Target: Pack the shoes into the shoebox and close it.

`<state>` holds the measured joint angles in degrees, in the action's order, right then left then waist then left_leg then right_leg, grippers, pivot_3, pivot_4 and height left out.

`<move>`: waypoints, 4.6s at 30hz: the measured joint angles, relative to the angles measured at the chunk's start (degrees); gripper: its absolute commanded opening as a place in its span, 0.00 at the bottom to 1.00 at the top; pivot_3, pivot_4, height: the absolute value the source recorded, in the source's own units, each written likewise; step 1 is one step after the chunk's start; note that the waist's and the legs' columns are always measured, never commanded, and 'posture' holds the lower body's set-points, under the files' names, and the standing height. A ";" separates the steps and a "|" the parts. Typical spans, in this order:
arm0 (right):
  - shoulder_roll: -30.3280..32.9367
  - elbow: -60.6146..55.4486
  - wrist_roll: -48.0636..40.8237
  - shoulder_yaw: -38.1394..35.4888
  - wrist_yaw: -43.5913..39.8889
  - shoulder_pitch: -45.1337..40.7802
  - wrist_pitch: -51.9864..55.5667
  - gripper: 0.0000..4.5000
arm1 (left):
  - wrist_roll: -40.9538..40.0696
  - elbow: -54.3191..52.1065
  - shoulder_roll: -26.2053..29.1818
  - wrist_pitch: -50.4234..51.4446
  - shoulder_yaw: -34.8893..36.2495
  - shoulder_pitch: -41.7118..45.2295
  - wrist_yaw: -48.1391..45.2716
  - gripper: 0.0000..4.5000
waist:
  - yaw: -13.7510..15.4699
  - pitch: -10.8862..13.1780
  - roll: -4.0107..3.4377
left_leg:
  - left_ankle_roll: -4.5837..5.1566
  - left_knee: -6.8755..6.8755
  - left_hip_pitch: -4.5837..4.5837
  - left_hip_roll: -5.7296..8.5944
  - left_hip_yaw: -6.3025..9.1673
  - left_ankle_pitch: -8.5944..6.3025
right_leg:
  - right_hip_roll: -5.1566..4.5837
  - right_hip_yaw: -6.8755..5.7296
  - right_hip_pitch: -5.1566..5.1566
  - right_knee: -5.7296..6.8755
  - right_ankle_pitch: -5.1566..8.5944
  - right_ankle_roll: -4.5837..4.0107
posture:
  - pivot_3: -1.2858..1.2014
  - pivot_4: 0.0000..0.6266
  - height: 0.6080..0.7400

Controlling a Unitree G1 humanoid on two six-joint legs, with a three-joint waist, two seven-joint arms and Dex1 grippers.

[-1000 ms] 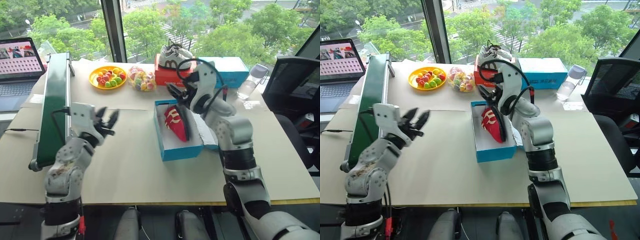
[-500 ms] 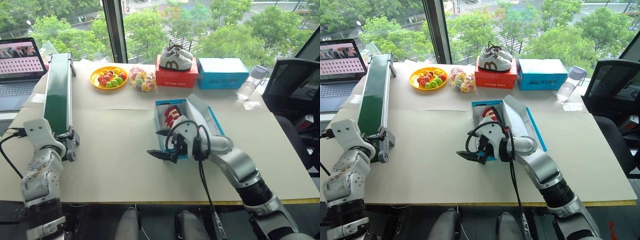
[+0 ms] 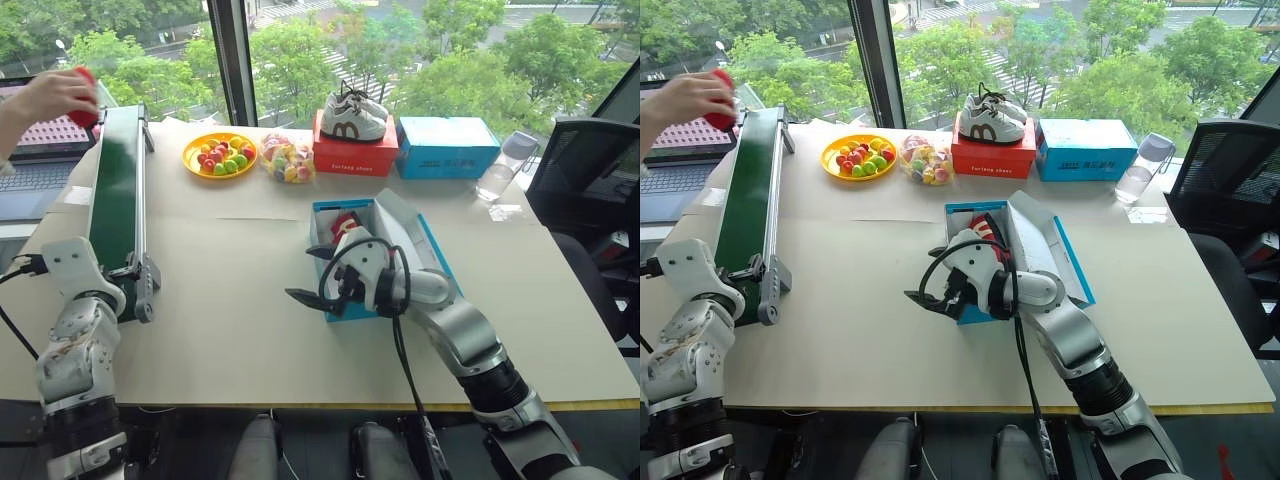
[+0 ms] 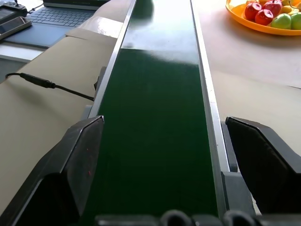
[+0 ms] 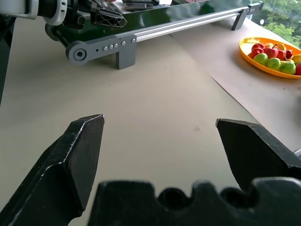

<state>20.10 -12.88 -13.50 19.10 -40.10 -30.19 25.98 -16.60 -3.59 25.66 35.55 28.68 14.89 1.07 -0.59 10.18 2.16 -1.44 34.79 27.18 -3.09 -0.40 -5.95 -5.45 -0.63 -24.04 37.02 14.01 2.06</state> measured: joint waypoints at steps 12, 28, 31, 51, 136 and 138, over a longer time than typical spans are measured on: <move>-0.39 -0.03 0.12 -0.02 1.09 0.35 0.91 1.00 | 0.79 2.31 0.00 -0.21 -1.30 0.69 -0.70 0.99 | 0.02 -0.02 0.03 | 0.01 0.01 0.00 0.00 0.00 0.01 | 0.00 0.00 0.01 0.02 0.00 0.00 | 0.52 0.24 1.00; -0.73 -0.05 1.20 -0.02 1.84 1.33 1.05 1.00 | 1.14 3.59 0.04 -0.43 -1.66 0.98 -1.44 0.99 | -0.05 -0.03 0.05 | 0.01 0.03 -0.01 0.00 0.00 0.01 | 0.00 0.00 0.01 0.05 -0.01 0.00 | 0.52 0.24 1.00; -0.86 -0.05 1.30 -0.02 1.91 1.33 1.06 1.00 | 1.26 3.61 0.18 -0.42 -1.66 0.98 -1.64 0.99 | -0.05 -0.04 0.06 | 0.01 0.03 -0.01 0.00 0.00 0.01 | 0.00 0.00 0.01 0.06 -0.01 0.00 | 0.52 0.24 1.00; -0.94 -0.01 2.18 -0.33 1.95 1.32 1.05 1.00 | 2.51 4.60 0.28 -0.44 -1.92 2.29 -1.61 0.99 | -0.04 -0.05 0.08 | 0.01 0.05 -0.01 0.00 0.00 0.03 | 0.01 0.00 0.02 0.08 -0.02 0.01 | 0.52 0.24 1.00; -21.07 12.62 -55.24 -41.99 51.47 -17.34 37.69 0.46 | -22.85 -19.58 -17.33 2.09 -26.10 4.56 -15.57 0.62 | -0.18 -0.10 0.11 | 0.05 0.06 0.09 -0.05 0.08 0.27 | 0.15 0.10 0.02 0.06 -0.34 -0.01 | 0.52 0.24 1.00; -20.97 12.63 -55.08 -41.67 51.59 -17.05 37.59 0.30 | -21.71 -19.73 -16.44 1.98 -26.79 4.56 -15.72 0.62 | -0.20 -0.10 0.10 | 0.05 0.07 0.08 -0.05 0.07 0.27 | 0.15 0.10 0.02 0.07 -0.34 -0.01 | 0.52 0.24 1.00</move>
<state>-0.87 -0.25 -68.57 -22.57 11.49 -47.24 63.58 -38.30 -23.32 9.23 37.53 1.89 19.45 -14.65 -0.79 10.08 2.26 -1.39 34.86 27.26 -3.14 -0.33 -5.68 -5.30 -0.53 -24.02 37.09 13.67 2.06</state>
